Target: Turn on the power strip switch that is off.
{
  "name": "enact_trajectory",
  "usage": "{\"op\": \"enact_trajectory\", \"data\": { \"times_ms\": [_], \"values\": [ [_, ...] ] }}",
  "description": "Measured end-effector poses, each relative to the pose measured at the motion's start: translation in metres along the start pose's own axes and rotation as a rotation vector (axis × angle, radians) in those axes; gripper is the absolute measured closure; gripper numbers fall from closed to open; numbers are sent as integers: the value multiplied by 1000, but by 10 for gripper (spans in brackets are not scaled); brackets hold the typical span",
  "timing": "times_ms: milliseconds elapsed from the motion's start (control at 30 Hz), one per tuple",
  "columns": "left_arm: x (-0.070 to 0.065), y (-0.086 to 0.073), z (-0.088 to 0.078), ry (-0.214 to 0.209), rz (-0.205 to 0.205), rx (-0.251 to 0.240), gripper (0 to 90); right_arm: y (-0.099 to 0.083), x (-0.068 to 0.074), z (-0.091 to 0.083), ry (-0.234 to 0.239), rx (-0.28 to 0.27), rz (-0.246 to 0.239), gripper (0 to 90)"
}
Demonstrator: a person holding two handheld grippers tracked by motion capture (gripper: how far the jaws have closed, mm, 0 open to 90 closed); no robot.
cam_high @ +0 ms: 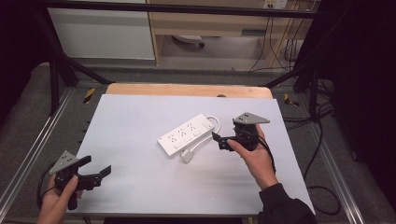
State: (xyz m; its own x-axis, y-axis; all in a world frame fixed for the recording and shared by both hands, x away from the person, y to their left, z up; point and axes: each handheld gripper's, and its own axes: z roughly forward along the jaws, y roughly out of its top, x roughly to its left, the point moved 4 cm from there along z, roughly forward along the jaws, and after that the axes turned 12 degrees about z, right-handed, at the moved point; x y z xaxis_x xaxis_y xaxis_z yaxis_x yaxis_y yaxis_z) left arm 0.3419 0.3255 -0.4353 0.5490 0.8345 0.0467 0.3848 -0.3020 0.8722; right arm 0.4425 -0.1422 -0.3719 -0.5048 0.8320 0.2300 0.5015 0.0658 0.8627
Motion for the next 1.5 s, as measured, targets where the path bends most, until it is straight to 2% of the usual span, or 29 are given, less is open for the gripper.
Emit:
{"op": "enact_trajectory", "data": {
  "times_ms": [367, 467, 1000, 1500],
  "values": [
    [-1, 1, -1, -3, 5, -13, 59, 5, 8, 9, 11, 3, -13, 38],
    [-1, 0, -1, -1, 6, 0, 59, 6, 9, 10, 14, 1, -12, 38],
    [-1, 0, 0, -4, 7, 1, 59, 15, 14, 17, 16, -9, -12, 42],
    [-2, 1, 0, -10, 12, 1, 59, 19, 16, 32, 26, -8, 22, 51]
  ]
}}
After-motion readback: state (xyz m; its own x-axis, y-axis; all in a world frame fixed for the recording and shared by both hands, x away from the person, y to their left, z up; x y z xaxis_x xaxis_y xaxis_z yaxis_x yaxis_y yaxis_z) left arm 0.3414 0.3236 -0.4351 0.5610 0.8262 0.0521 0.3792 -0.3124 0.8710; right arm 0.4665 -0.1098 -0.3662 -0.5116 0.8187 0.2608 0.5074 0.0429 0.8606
